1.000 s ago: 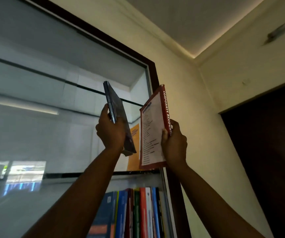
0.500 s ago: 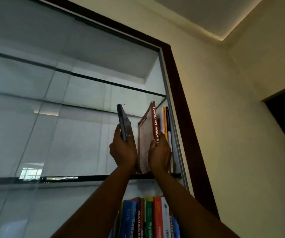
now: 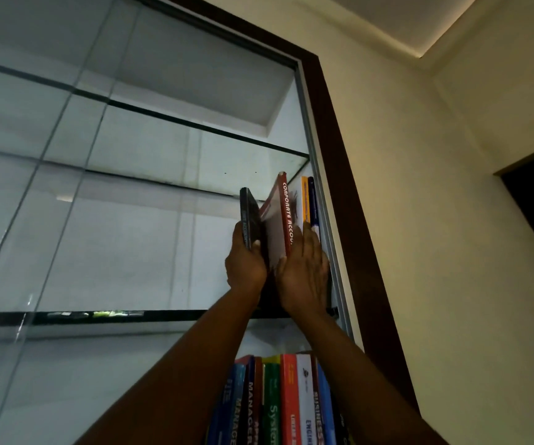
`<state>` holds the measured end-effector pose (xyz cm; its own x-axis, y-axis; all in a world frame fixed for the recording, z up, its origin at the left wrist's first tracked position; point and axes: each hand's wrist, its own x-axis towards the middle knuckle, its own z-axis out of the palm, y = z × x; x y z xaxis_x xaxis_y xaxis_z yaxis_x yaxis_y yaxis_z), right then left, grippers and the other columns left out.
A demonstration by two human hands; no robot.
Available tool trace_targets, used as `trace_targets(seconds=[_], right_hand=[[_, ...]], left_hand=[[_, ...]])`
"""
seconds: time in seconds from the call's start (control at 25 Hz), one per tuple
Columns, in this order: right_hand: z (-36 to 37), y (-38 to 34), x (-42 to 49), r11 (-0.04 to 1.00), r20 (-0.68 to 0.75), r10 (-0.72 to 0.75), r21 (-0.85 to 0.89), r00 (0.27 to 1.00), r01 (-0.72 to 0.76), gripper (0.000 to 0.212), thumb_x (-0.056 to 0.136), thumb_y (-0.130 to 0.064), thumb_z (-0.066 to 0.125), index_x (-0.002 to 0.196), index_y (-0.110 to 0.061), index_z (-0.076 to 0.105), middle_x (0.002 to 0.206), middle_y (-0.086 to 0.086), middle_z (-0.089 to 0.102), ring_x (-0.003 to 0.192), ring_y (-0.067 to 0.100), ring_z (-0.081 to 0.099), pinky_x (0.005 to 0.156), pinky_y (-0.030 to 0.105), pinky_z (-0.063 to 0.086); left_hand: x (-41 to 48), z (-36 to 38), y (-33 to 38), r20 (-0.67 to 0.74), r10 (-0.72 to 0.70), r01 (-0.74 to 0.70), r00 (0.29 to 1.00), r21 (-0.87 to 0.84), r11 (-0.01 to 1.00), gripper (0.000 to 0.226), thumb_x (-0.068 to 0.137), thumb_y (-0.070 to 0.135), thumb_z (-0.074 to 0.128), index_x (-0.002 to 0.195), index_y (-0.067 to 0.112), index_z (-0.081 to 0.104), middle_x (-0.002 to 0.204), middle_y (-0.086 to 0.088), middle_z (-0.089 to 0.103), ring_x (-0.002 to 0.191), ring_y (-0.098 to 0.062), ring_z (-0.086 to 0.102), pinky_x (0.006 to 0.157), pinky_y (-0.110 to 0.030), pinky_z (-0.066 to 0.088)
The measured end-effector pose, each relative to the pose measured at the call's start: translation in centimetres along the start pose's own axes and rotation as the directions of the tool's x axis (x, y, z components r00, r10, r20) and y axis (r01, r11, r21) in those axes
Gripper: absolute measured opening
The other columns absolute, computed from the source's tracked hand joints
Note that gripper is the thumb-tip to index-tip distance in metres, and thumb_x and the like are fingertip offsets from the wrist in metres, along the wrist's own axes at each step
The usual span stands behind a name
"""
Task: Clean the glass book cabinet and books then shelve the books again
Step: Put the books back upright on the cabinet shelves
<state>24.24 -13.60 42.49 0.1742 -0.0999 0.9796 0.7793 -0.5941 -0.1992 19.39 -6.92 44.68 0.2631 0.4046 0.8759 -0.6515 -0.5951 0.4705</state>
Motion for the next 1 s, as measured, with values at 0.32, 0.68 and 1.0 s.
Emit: trace_targets(seconds=[0.32,0.68,1.0], right_hand=[[-0.1,1.6,0.1,0.985,0.167,-0.137,-0.082,0.976,0.152,0.067,0.098,-0.042,0.023,0.134,-0.021,-0.029,0.146,0.0,-0.032,0.137,0.017,-0.029,0.109,0.036,-0.02],[-1.1,2.3,-2.4,0.974,0.186,-0.127,0.209,0.974,0.087,0.065,0.1,-0.031,0.032,0.133,-0.028,-0.024,0.155,-0.002,-0.017,0.139,0.006,-0.019,0.108,0.024,-0.013],[-6.3,2.2,-4.3,0.853,0.255,-0.179,0.521,0.95,0.021,0.054,0.093,-0.008,0.049,0.143,-0.017,0.031,0.148,0.0,0.03,0.136,0.012,0.028,0.112,0.026,0.027]], left_hand=[[0.6,2.2,-0.5,0.206,-0.038,0.103,0.978,-0.317,0.943,0.046,0.103,0.019,0.028,0.147,0.03,0.017,0.13,0.002,0.047,0.096,-0.009,0.057,0.083,-0.031,0.052],[0.1,2.3,1.2,0.574,-0.311,0.568,0.758,-0.345,0.747,0.052,0.097,0.051,0.033,0.125,0.012,0.053,0.104,-0.012,0.065,0.091,-0.022,0.063,0.072,-0.03,0.051],[-3.5,-1.3,5.1,0.423,-0.163,0.144,0.891,0.076,0.987,0.045,0.098,0.039,0.039,0.141,0.025,0.037,0.141,0.002,0.042,0.111,-0.007,0.039,0.09,-0.027,0.031]])
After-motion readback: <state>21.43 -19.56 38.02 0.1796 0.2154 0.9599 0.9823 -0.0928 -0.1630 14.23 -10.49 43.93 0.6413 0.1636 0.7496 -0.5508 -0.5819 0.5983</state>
